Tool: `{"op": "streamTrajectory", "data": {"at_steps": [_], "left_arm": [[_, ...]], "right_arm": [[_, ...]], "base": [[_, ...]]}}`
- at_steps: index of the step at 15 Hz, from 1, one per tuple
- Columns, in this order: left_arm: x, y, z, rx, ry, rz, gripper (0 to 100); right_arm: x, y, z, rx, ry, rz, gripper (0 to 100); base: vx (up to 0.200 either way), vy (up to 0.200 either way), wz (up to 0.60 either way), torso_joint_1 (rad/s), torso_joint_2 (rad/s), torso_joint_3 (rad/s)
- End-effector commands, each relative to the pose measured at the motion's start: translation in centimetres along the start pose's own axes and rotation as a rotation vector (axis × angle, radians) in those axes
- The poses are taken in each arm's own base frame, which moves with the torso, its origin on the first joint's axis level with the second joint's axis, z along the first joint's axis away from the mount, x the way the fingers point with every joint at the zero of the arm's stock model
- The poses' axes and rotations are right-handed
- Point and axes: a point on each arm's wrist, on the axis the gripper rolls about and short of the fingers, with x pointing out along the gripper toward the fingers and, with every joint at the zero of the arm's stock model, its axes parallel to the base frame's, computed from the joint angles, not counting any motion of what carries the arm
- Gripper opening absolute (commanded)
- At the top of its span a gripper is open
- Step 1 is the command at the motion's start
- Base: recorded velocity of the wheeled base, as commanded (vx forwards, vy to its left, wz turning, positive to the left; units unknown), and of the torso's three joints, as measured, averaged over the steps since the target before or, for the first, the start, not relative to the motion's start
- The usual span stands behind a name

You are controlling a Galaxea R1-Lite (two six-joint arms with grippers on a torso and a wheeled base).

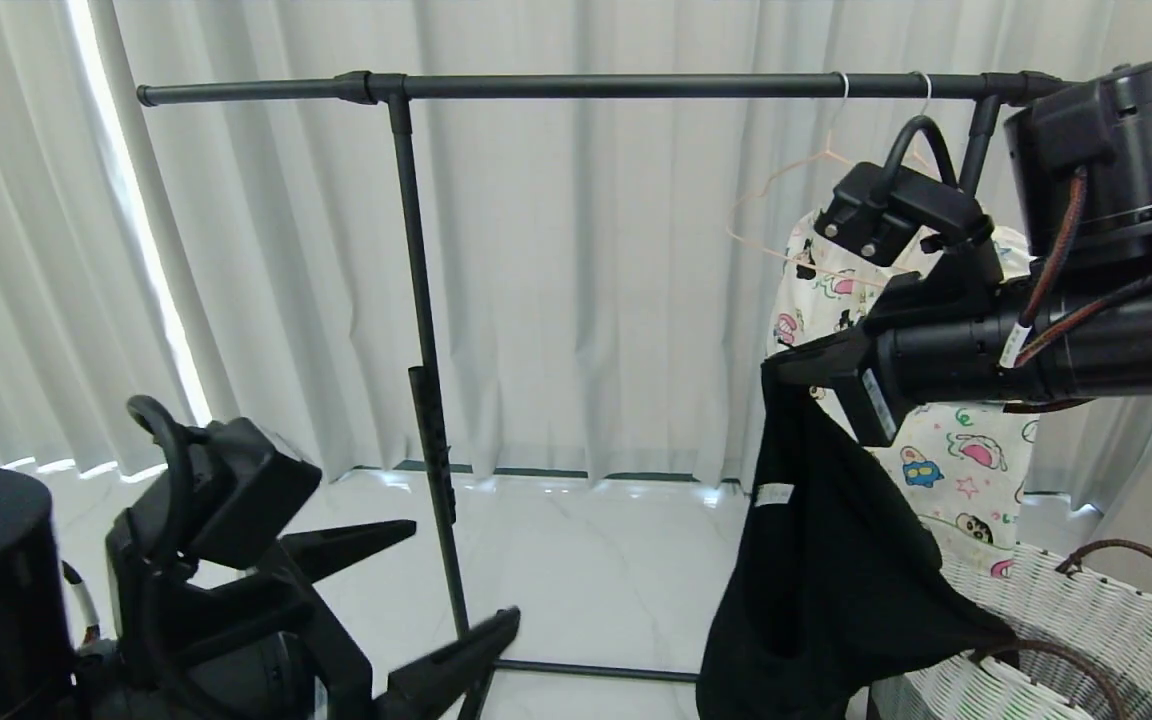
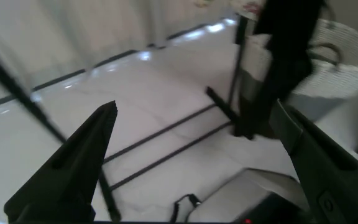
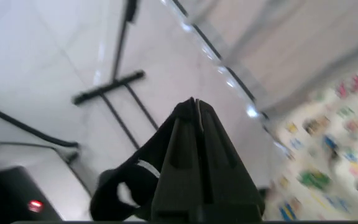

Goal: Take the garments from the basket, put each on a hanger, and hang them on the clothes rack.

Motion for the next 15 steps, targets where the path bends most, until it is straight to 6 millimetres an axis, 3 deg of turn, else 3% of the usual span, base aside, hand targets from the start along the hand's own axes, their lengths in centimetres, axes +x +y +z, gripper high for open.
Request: {"op": "streamTrajectory", "data": {"at_steps": [1, 5, 6, 8, 12, 15], "left_arm": [[1.7, -1.6, 0.3, 0.018, 0.041, -0.135, 100], [7.1, -2.0, 3.3, -0.053, 0.056, -0.154, 100], [9.2, -2.1, 4.0, -0.078, 0.067, -0.153, 100], [12.0, -2.2, 3.8, -0.077, 0.102, -0.151, 100], [15.3, -2.4, 3.2, -0.078, 0.149, -0.179, 100], [17.4, -1.0, 1.9, -0.084, 0.199, -0.135, 100]], "right_arm": [[0.8, 1.6, 0.7, -0.006, -0.013, 0.058, 0], [0.7, 2.3, 0.9, -0.015, -0.024, 0.090, 0], [0.6, 2.3, 1.0, -0.015, -0.029, 0.098, 0], [0.5, 2.3, 1.0, -0.003, -0.032, 0.099, 0], [0.1, 2.3, 0.9, 0.009, -0.035, 0.108, 0], [0.1, 2.4, 1.0, 0.012, -0.038, 0.114, 0]], "base": [[0.000, 0.000, 0.00, 0.000, 0.00, 0.000], [0.000, 0.000, 0.00, 0.000, 0.00, 0.000], [0.000, 0.000, 0.00, 0.000, 0.00, 0.000], [0.000, 0.000, 0.00, 0.000, 0.00, 0.000], [0.000, 0.000, 0.00, 0.000, 0.00, 0.000], [0.000, 0.000, 0.00, 0.000, 0.00, 0.000]]}}
